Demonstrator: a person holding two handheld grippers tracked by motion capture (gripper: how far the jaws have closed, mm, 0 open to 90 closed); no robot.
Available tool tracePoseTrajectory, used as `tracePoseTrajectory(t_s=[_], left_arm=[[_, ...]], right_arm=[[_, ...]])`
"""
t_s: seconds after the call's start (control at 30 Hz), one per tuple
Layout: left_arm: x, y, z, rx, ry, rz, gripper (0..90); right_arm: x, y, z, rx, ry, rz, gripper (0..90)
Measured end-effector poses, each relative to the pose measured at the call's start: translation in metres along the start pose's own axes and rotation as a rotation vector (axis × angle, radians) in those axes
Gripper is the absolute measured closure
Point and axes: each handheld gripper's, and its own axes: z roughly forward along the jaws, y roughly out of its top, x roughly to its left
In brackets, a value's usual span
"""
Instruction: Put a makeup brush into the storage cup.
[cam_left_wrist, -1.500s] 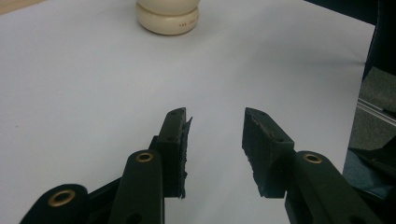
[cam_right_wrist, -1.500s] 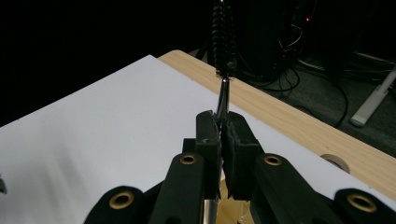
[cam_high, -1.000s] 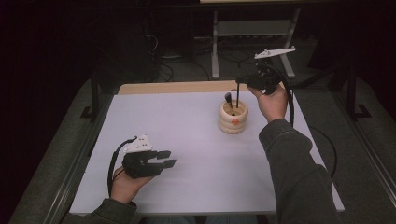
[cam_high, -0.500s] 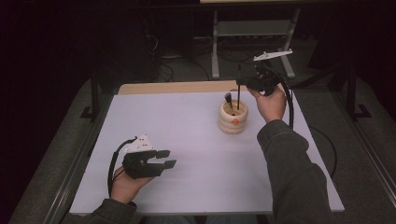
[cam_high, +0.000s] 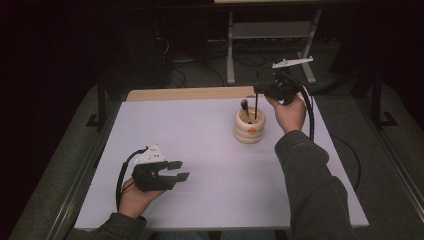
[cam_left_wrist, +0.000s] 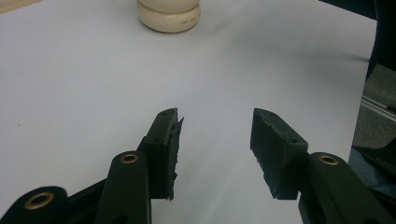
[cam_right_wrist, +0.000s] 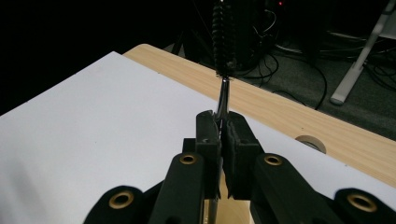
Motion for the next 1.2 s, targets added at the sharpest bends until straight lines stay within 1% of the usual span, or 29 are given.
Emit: tracePoseTrajectory(t_s=[0.07, 0.23, 0.37, 0.6, 0.77, 0.8, 0.9, 0.93, 0.97, 1.0, 1.2], left_arm=[[0.000, 0.000, 0.000, -0.001, 0.000, -0.001, 51.4], [0.000, 0.000, -0.001, 0.001, 0.000, 0.006, 50.7], [-0.001, 0.001, -0.001, 0.000, 0.004, 0.006, 50.3], [0.001, 0.001, -0.002, 0.000, 0.006, 0.009, 49.8], [0.001, 0.001, -0.002, -0.006, 0.006, 0.003, 49.6], [0.001, 0.001, -0.002, -0.006, 0.006, 0.001, 49.6], [0.001, 0.001, -0.002, -0.005, 0.006, 0.003, 49.6], [0.001, 0.001, -0.002, -0.004, 0.006, 0.003, 49.6], [0.001, 0.001, -0.002, -0.008, 0.005, -0.003, 49.6], [0.001, 0.001, -0.002, -0.002, 0.006, 0.004, 49.5], [0.001, 0.001, -0.002, 0.004, 0.005, 0.009, 49.3]], right_arm=[[0.000, -0.001, 0.001, 0.004, 0.003, 0.006, 84.7], [-0.001, -0.003, 0.004, 0.009, -0.004, -0.002, 84.7], [-0.002, -0.005, 0.005, 0.015, -0.004, 0.008, 84.7], [-0.004, -0.007, 0.007, 0.013, -0.003, 0.010, 84.6], [-0.004, -0.010, 0.010, 0.021, 0.002, 0.020, 84.6], [-0.004, -0.011, 0.010, 0.015, -0.001, 0.013, 84.6], [-0.005, -0.014, 0.011, 0.019, -0.001, 0.025, 84.6], [-0.006, -0.016, 0.011, 0.012, 0.002, 0.027, 84.6], [-0.006, -0.016, 0.011, 0.012, 0.006, 0.035, 84.6], [-0.006, -0.018, 0.011, 0.013, 0.004, 0.038, 84.6], [-0.008, -0.021, 0.011, 0.014, 0.004, 0.043, 84.5]])
